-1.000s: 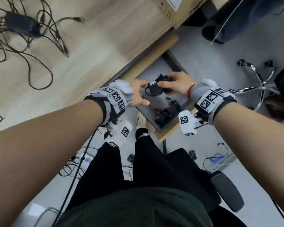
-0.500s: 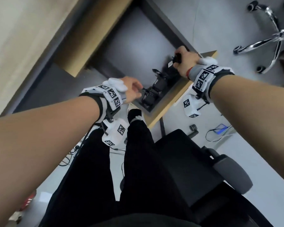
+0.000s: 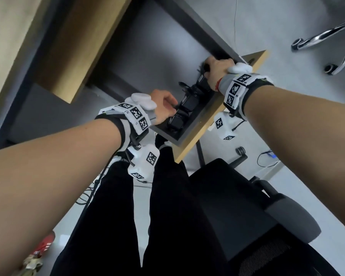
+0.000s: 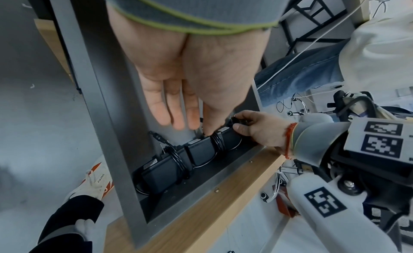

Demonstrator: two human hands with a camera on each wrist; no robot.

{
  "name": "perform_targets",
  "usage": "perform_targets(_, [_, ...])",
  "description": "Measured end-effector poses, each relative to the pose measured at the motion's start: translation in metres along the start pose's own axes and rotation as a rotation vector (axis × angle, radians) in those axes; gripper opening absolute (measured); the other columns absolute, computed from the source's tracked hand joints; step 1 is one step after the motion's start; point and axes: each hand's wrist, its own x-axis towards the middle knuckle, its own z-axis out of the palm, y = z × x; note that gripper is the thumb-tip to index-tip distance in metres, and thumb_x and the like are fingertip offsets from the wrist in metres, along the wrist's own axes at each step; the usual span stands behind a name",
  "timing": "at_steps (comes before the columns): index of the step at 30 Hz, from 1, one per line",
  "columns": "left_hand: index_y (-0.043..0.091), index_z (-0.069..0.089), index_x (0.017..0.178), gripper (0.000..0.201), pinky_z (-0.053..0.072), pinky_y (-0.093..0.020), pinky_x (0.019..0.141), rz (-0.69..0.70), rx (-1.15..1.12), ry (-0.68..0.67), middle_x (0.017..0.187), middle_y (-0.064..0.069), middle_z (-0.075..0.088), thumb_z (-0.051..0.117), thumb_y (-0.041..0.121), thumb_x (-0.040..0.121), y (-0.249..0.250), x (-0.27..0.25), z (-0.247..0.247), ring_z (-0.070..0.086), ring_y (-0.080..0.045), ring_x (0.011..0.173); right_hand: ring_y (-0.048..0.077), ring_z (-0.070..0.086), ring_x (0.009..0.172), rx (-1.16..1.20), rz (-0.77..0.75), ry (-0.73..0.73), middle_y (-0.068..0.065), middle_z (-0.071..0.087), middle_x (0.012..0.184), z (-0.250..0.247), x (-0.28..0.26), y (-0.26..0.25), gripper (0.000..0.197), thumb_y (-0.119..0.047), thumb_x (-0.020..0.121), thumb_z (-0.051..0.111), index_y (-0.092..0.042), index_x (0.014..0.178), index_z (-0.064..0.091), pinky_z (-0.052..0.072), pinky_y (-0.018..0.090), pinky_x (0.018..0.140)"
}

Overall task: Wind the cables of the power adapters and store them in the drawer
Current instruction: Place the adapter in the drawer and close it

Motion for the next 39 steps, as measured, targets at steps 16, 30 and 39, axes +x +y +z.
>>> perform_targets(16, [0.016, 0.066, 0.085, 0.005, 0.043, -0.012, 0.048, 0.044, -0.153, 0.148, 0.058, 0.006, 0.065, 0.071, 0.013, 0.086, 0.009, -0.046, -0.043, 0.058, 0.000, 0.045, 0.027, 0.064, 0.095, 0.433, -0.180, 0.182, 0.004, 0.068, 0.105, -0.066, -0.072, -0.042, 0.026, -0.019, 0.092, 0.048, -0.020, 0.109, 0.067, 0.051, 0.030, 0.082])
perform_targets(30, [0.016, 0.069, 0.086, 0.003, 0.045, -0.021, 0.053, 0.070, -0.462, 0.620, 0.051, 0.001, 0.059, 0.071, 0.016, 0.086, -0.053, -0.184, -0.186, 0.056, -0.010, 0.048, 0.025, 0.067, 0.085, 0.620, -0.625, 0.310, 0.004, 0.073, 0.082, -0.167, -0.211, -0.211, 0.017, -0.023, 0.087, 0.057, -0.014, 0.088, 0.071, 0.052, 0.031, 0.080])
perform_targets(39, [0.025, 0.064, 0.084, 0.007, 0.041, -0.021, 0.055, -0.093, -0.600, 0.875, 0.061, 0.007, 0.056, 0.070, 0.022, 0.085, -0.152, -0.275, -0.261, 0.055, -0.009, 0.056, 0.018, 0.057, 0.075, 0.460, -0.792, 0.269, -0.008, 0.054, 0.060, -0.204, -0.303, -0.336, 0.008, -0.027, 0.086, 0.061, -0.024, 0.083, 0.067, 0.043, 0.026, 0.070])
